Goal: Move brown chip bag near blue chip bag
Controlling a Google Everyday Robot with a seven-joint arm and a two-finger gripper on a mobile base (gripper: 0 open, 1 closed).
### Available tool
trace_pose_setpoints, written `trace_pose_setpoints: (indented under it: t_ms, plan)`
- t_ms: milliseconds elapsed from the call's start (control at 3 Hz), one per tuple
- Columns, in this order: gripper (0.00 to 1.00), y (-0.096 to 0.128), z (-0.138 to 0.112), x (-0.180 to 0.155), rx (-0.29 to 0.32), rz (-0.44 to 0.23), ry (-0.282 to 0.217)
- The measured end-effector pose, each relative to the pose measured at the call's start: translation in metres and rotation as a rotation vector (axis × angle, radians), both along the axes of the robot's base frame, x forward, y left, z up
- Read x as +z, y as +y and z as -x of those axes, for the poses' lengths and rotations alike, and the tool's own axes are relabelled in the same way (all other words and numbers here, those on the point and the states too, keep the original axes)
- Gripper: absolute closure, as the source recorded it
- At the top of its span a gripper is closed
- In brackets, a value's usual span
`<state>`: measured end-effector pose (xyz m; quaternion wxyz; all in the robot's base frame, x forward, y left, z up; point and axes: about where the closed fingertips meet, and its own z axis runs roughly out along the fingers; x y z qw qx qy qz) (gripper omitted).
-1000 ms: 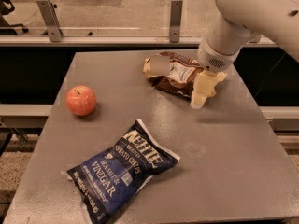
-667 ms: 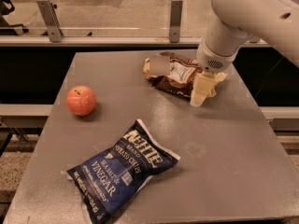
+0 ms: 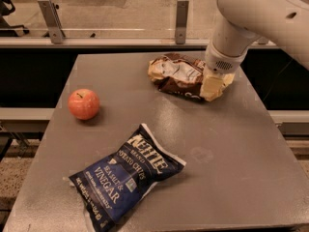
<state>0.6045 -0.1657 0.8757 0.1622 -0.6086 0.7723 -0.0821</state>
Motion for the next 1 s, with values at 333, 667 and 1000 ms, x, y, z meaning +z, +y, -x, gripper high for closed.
trace_pose_setpoints:
  t_ms: [333, 667, 1000]
  plan:
    - [0.85, -0.001, 0.009, 0.018, 0.004, -0.002, -0.027]
    - [1.0, 0.001, 0.024, 0.041, 0.018, -0.015, -0.055]
    - [1.0, 0.009, 0.045, 0.062, 0.05, -0.059, -0.055]
